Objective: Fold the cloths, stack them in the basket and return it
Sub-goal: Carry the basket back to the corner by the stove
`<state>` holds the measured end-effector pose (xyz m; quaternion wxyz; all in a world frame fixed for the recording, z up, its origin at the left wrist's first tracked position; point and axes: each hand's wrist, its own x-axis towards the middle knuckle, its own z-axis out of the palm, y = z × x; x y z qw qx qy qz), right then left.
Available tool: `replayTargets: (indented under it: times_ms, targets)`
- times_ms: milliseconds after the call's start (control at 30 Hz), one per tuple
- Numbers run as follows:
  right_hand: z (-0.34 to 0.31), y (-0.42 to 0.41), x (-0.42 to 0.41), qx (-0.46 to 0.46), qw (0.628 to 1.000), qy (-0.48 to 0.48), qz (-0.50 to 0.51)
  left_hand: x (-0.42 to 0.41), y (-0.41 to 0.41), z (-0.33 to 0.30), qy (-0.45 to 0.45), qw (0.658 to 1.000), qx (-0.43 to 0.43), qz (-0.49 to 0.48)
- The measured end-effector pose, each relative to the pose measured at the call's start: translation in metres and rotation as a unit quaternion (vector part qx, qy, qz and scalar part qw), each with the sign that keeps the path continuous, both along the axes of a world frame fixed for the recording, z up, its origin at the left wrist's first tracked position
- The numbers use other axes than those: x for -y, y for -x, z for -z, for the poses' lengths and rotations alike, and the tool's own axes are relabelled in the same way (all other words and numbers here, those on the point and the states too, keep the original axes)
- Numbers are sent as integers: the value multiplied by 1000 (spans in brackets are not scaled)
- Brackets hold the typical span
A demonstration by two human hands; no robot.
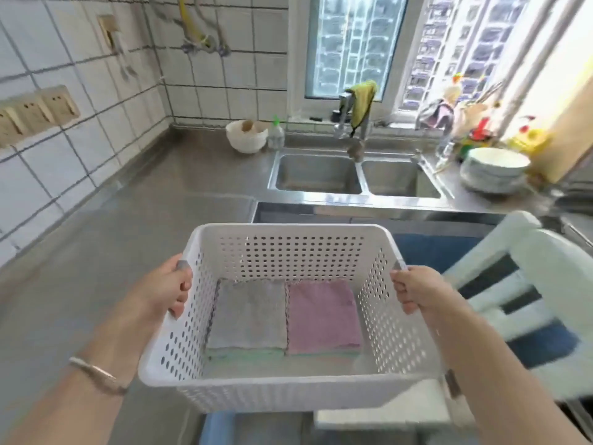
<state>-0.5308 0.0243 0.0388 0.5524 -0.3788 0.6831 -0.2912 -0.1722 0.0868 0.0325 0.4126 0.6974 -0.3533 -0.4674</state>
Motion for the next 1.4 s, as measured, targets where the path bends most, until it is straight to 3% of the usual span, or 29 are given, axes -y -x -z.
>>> replayTargets:
  times_ms: [200, 467, 867, 1167, 1400]
  targets:
    - [7, 139, -104, -85, 988, 9, 130, 21, 133, -9, -16, 989, -9, 147]
    - [-13, 296, -262, -52, 962, 16, 266, -21, 327, -21, -20, 952, 36, 304]
    - [-16, 451, -460, -67, 869, 11, 490, -89, 597, -16, -4, 850, 12, 526]
    - [-27, 547, -460, -54, 810, 40, 583, -50, 760, -34, 30, 786, 7, 618]
    - [-31, 624, -375, -25, 804, 78, 589, 42, 853, -57, 31, 790, -17, 612]
